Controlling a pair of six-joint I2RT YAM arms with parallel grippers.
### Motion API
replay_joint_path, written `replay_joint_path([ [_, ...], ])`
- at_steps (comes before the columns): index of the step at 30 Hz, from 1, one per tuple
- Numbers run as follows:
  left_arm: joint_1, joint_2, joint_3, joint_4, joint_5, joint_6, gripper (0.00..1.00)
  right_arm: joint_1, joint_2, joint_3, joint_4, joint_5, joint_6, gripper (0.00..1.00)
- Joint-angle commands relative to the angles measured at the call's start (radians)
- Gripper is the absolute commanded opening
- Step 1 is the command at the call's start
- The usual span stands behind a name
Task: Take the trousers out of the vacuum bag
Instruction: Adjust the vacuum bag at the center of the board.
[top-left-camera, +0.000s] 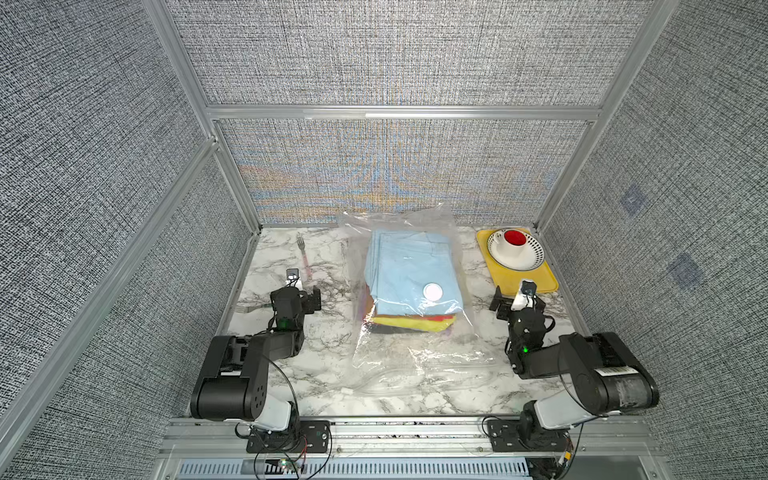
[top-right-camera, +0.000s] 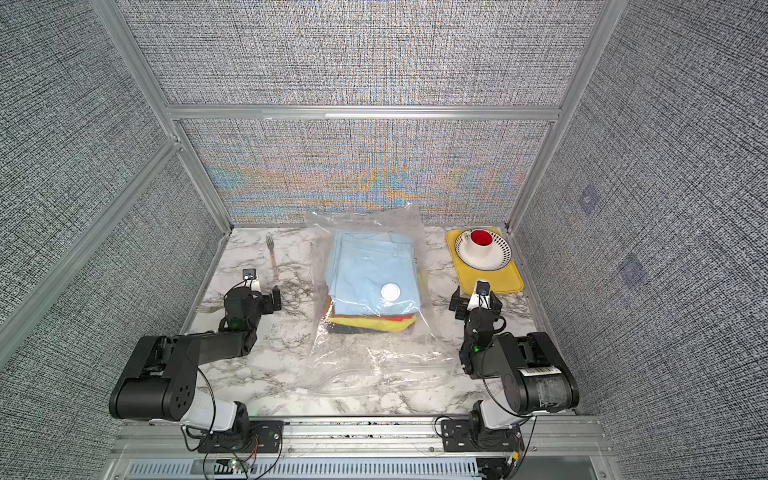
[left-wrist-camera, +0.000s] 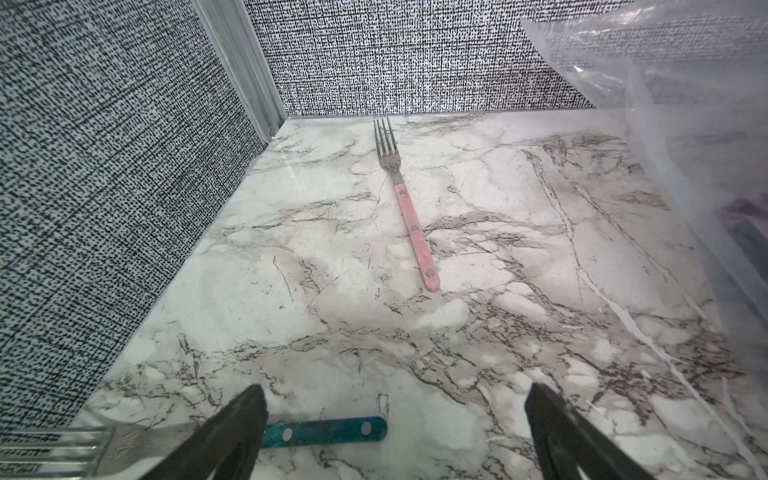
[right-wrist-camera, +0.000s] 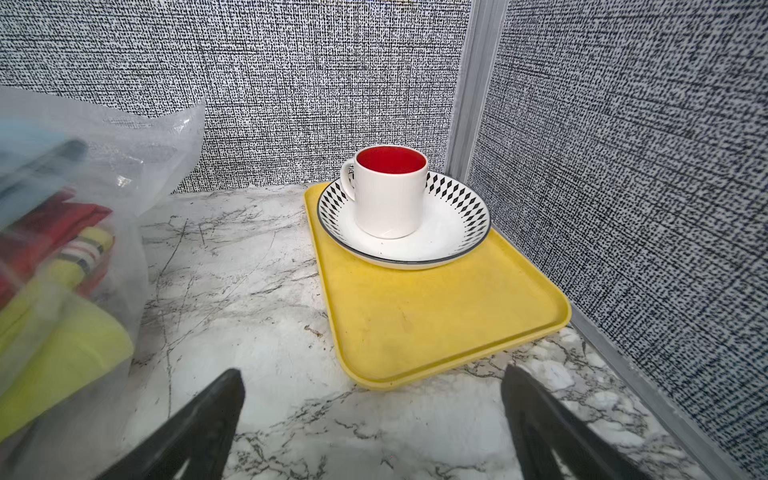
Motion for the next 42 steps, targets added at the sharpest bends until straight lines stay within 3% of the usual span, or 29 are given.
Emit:
replay_joint_path([
  [1,0.000,-0.003,0.002,0.025,-0.011,-0.002,1.00,0.000,-0.006,0.003,0.010,0.002,0.005,0.99],
  [28,-0.001,-0.010,-0.004,0.032,-0.012,-0.005,1.00,0.002,-0.014,0.004,0.007,0.024,0.009,0.99],
  [31,0.000,-0.068,0.023,-0.065,0.008,0.003,1.00,0.002,-0.028,0.010,-0.017,0.027,0.012,0.99],
  [34,-0.002,-0.152,0.098,-0.282,0.010,-0.016,1.00,0.009,-0.031,0.015,-0.032,0.034,0.007,0.99],
  [38,-0.044,-0.204,0.132,-0.354,0.012,0.014,1.00,0.016,-0.044,0.023,-0.052,0.007,-0.016,0.99],
  [40,-0.062,-0.216,0.148,-0.377,0.021,0.019,1.00,0.016,-0.077,0.064,-0.135,0.030,-0.017,0.99],
  [42,-0.068,-0.230,0.158,-0.378,0.061,0.000,1.00,0.007,-0.149,0.168,-0.369,0.007,-0.010,0.99],
])
